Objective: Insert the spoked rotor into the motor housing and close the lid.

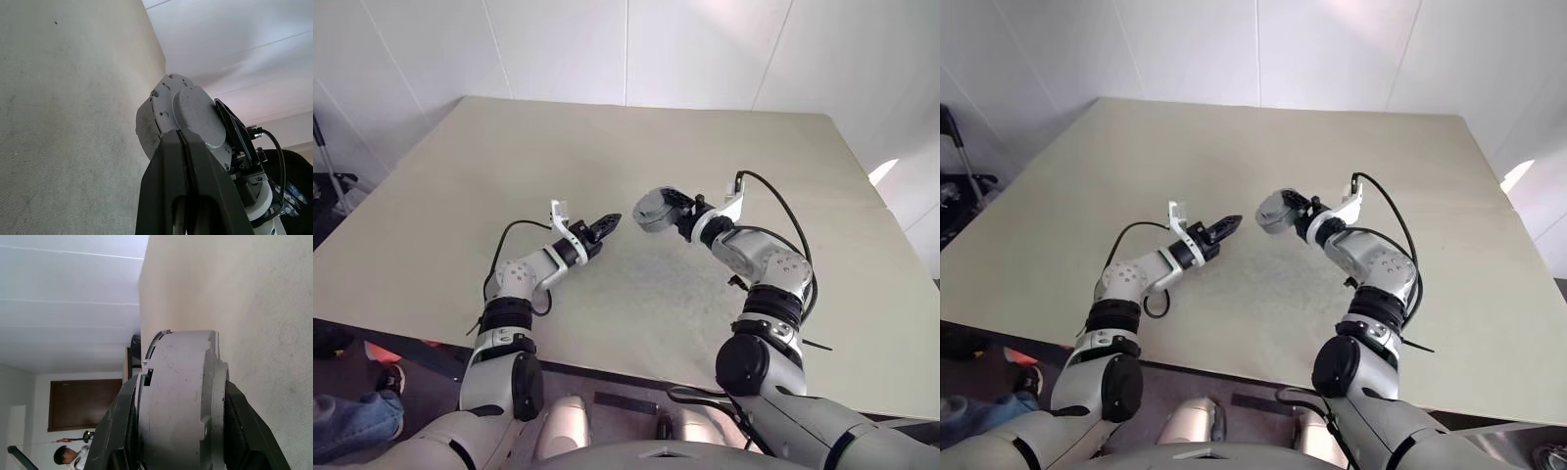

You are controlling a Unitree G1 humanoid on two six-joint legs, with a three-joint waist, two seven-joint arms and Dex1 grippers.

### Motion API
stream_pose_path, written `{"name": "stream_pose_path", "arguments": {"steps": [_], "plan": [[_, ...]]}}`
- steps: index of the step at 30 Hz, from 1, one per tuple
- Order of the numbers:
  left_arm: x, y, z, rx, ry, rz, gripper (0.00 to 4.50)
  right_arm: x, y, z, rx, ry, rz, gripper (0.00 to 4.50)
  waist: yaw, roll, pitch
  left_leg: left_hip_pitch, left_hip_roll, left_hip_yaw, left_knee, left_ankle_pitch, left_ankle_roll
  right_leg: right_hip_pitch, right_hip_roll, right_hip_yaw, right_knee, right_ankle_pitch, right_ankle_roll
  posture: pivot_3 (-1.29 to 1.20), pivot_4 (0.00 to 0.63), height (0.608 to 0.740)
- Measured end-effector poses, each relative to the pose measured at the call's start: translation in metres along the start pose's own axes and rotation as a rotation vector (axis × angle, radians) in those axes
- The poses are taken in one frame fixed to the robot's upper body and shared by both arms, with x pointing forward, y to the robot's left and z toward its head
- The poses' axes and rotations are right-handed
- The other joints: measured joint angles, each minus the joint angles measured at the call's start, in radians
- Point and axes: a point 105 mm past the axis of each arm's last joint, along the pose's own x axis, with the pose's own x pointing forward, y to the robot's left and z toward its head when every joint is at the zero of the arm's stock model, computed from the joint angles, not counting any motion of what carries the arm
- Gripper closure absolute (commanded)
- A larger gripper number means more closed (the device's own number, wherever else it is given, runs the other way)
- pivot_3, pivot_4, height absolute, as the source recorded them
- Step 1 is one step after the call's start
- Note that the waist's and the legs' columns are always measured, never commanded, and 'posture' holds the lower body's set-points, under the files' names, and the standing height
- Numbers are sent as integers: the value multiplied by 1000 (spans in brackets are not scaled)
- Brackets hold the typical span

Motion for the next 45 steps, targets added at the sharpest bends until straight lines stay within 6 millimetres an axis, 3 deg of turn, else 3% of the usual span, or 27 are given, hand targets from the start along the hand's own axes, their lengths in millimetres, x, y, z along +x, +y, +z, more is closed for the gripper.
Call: {"name": "stream_pose_path", "arguments": {"steps": [20,29,35,45], "plan": [[-3,4,-1,-11,-4,9,4500,5,11,-6,19,16,28,2131,0,0,0,-1,0,0,3,0,-1,0,0,0,1,0,1,0,0,740],[-10,7,7,3,-24,24,4500,4,2,-11,17,26,1,2131,0,0,0,-1,1,0,3,0,-1,0,0,0,1,1,1,0,0,740],[-23,11,25,19,-83,48,4500,-1,-25,-16,-24,42,-88,2131,1,0,0,-1,1,0,4,0,-1,0,0,0,1,1,1,0,0,740],[-28,16,26,7,-101,62,4500,1,-28,-15,-111,51,-87,2131,1,0,0,5,1,-1,6,0,-1,7,0,0,2,0,1,0,0,740]]}}
